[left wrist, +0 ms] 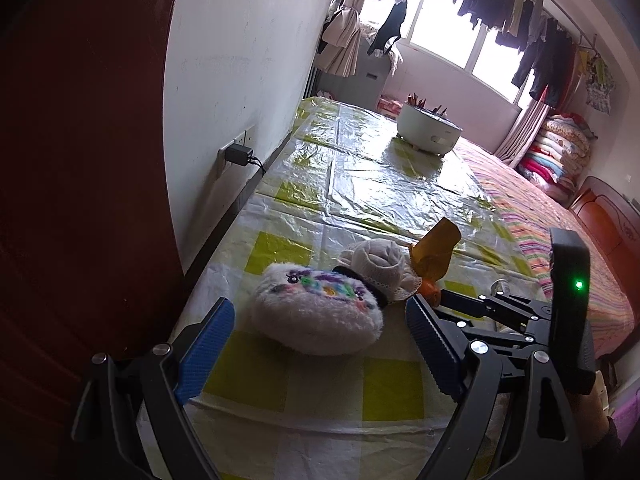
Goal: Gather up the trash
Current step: 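Lift the orange peel with the right tool while the left tool grasps the white fluffy plush, then carry the orange peel and the fluffy plush toward the cream bin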
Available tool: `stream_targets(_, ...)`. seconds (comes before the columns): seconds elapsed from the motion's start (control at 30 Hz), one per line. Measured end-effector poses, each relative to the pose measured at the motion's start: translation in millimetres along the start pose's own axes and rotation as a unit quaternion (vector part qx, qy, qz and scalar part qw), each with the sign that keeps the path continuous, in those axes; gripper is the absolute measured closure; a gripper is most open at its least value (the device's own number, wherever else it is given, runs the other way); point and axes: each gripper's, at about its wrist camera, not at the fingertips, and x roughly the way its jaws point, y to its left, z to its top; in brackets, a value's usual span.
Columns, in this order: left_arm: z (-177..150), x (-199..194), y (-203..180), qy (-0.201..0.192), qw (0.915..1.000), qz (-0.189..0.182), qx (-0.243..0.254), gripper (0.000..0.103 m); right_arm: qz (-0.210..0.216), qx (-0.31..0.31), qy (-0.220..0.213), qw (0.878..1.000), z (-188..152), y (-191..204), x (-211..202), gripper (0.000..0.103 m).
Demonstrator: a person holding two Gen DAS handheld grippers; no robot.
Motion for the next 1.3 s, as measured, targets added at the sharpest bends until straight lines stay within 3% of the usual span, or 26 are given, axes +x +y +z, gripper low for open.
stream_targets(0.23,0,2,1,0.002,1.0000,0.007,0.002,0.018,0.019,0.024,-0.024,0.999,-6,-8,-20,0.077)
stream_targets(0.53,-1,14,-3,0.022,0.9996,0.010,0.012,0.018,0.056,0.041,-0.083,0.994,-12,-1,-83,0.077)
stream_targets(0.8,-1,44,-16,0.061,0.9977,0.020,0.023,0.018,0.079,0.037,-0.119,0.989,-19,12,-122,0.077)
stream_targets(1.0,2,62,-10,0.063,0.9972,0.040,0.008,0.018,0.088,0.040,-0.131,0.987,-28,10,-137,0.077)
stream_targets(1.1,-1,69,-13,0.065,0.9965,0.048,0.020,0.025,0.090,0.051,-0.136,0.985,-32,5,-141,0.077)
stream_targets(1.17,-1,67,-15,0.061,0.9965,0.052,0.024,0.036,0.087,0.057,-0.142,0.984,-36,2,-147,0.077)
stream_targets(1.3,-1,60,-18,0.059,0.9976,0.033,0.015,0.044,0.076,0.070,-0.152,0.983,-44,-7,-160,0.077)
